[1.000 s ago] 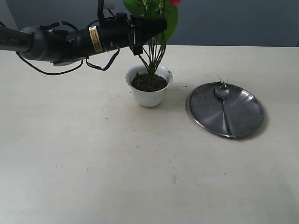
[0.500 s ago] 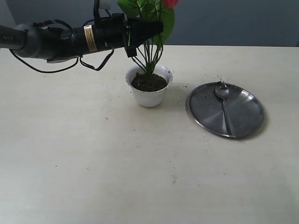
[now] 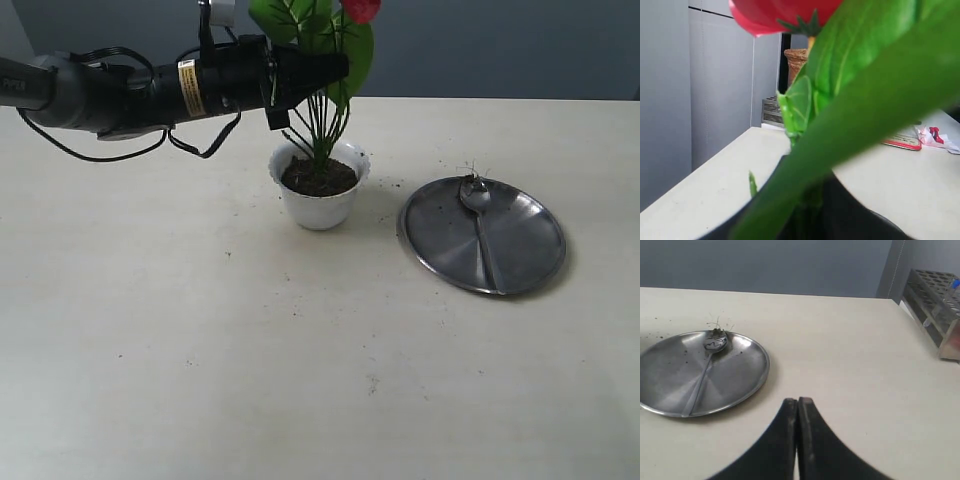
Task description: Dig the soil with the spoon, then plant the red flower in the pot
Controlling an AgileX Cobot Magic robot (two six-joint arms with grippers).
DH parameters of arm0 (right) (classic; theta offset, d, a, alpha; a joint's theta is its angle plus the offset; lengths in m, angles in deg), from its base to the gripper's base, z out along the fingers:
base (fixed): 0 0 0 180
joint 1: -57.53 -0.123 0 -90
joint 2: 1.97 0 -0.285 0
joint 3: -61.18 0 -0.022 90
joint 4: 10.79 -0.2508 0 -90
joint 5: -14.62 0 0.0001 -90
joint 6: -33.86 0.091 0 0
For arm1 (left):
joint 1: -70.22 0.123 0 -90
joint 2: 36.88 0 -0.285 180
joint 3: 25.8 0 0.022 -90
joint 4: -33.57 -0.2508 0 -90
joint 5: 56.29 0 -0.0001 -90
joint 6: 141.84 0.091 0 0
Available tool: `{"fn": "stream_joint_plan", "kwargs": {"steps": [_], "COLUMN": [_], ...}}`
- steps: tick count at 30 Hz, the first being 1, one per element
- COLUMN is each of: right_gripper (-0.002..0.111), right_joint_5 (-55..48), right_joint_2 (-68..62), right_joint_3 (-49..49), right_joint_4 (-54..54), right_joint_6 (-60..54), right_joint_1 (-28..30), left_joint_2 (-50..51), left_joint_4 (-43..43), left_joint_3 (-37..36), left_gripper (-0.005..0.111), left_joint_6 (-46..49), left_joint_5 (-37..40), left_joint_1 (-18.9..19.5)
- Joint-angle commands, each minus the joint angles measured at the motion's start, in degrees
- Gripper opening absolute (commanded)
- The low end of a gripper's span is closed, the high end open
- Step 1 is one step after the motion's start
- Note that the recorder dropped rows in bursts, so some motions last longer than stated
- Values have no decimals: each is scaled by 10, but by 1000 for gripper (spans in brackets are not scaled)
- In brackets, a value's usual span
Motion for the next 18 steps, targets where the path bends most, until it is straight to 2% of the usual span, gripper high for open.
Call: {"fn": "stream_joint_plan", "kwargs": {"steps": [1,8,18], "right_gripper": [0,0,0], "right_joint_5": [6,6,6], "right_joint_2": [2,2,2], "right_joint_3": [-3,-3,-3], "right_joint_4": [3,3,3], "right_joint_6": [-1,-1,-1], "right_joint_1": [2,2,2], "left_joint_2": [15,30,30], "left_joint_4": [-60,-77,-102], "left_joint_3": [-12,-12,-12], "left_gripper": [0,0,0], "left_joint_6": [3,15,15], "left_joint_5": [43,43,43], "left_joint_1": [3,22,22]}}
